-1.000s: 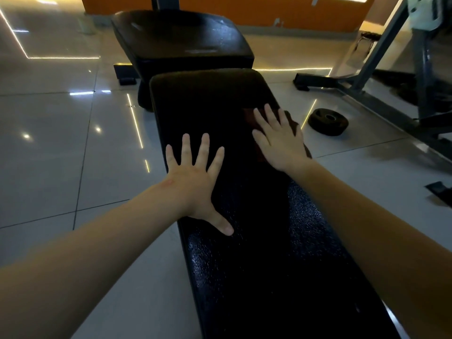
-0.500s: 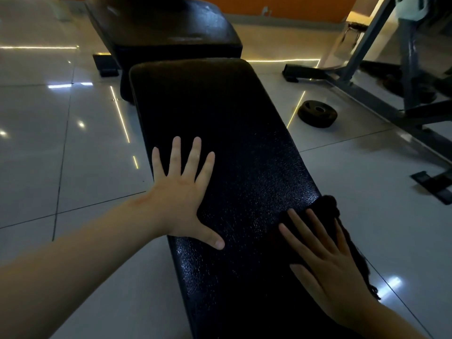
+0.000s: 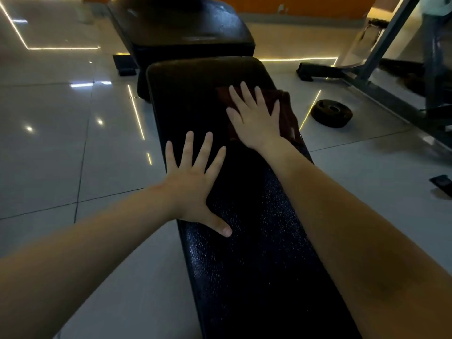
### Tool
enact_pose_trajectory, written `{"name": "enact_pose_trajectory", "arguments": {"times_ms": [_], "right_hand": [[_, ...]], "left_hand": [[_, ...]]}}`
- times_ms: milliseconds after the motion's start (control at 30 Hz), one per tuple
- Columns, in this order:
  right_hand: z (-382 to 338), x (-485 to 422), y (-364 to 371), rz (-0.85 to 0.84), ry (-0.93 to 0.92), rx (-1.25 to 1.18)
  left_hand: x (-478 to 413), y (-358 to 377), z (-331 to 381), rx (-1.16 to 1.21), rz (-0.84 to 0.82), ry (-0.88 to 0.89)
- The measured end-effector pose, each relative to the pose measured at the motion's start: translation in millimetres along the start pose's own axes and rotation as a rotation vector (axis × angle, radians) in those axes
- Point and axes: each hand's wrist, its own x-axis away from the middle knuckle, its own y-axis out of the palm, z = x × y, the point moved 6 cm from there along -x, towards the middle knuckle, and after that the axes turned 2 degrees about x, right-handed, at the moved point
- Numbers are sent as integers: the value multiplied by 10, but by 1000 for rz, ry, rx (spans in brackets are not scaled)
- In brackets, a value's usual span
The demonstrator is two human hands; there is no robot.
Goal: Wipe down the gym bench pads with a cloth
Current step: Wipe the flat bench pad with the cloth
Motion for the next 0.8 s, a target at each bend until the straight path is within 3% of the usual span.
{"name": "enact_pose_trajectory", "arguments": {"times_ms": [267,433,567,800], "right_hand": [[139,2001,245,18,-221,100],[227,2882,376,-8,-299,118],[133,2658,335,-6,-346,99],[-189,940,169,69,-238,131]], "left_hand": [[175,-34,-3,13,29,3],[239,12,-159,133,90,102],[211,63,-170,194,205,173],[187,83,-185,195,301,175]]}}
